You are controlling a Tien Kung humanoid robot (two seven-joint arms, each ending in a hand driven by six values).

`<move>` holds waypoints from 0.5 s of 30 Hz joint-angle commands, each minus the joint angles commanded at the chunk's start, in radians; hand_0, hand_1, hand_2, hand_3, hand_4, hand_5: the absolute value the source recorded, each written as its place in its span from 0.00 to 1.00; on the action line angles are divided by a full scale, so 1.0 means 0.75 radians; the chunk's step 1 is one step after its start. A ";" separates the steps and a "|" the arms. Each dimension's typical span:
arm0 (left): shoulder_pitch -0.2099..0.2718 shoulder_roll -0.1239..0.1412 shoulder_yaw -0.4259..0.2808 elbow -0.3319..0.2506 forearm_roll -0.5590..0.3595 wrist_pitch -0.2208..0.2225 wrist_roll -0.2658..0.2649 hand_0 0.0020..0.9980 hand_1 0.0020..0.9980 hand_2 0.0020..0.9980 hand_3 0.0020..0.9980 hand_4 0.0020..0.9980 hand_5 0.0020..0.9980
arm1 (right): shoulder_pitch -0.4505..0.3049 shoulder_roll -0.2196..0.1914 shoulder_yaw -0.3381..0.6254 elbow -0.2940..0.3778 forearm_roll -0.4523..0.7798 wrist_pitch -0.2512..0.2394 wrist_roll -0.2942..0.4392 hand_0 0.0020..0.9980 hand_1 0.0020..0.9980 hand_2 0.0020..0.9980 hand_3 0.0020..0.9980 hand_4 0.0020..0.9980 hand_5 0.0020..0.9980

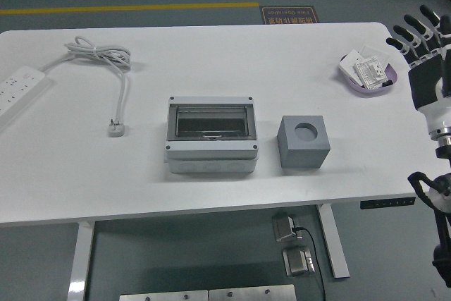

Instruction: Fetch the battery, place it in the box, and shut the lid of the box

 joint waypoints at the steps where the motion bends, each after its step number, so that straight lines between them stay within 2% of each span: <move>1: -0.001 -0.002 0.001 0.000 0.002 -0.001 0.001 0.59 0.40 0.46 0.64 0.72 0.22 | 0.002 0.000 -0.007 0.000 0.024 0.017 -0.004 0.64 0.67 0.72 0.77 0.90 0.76; 2: -0.002 -0.004 0.002 0.000 0.007 -0.001 0.003 0.59 0.40 0.53 0.64 0.72 0.22 | 0.004 -0.001 -0.013 0.001 0.041 0.032 -0.009 0.67 0.70 0.73 0.76 0.94 0.74; 7: -0.008 -0.013 0.004 0.000 0.028 -0.005 0.005 0.59 0.40 0.53 0.64 0.72 0.22 | 0.009 -0.003 -0.040 0.001 0.080 0.106 -0.037 0.67 0.70 0.73 0.76 0.94 0.74; 8: -0.010 -0.014 0.005 0.000 0.029 -0.005 0.005 0.59 0.43 0.57 0.64 0.72 0.22 | 0.008 -0.003 -0.042 0.000 0.083 0.117 -0.042 0.76 0.73 0.73 0.85 0.98 0.84; 13: -0.020 -0.018 0.039 0.000 0.003 0.005 -0.017 0.59 0.43 0.57 0.64 0.72 0.22 | 0.001 -0.006 -0.045 -0.005 0.072 0.160 -0.065 0.76 0.73 0.73 0.85 0.98 0.84; 14: -0.020 -0.021 0.040 0.000 0.004 0.018 -0.027 0.59 0.51 0.58 0.64 0.72 0.22 | 0.000 -0.007 -0.044 -0.001 0.059 0.165 -0.067 0.81 0.72 0.70 0.87 1.00 0.89; 15: -0.021 -0.023 0.039 0.000 0.005 0.030 -0.034 0.59 0.51 0.58 0.64 0.72 0.22 | -0.001 -0.008 -0.044 0.001 0.049 0.169 -0.068 0.81 0.72 0.70 0.87 1.00 0.89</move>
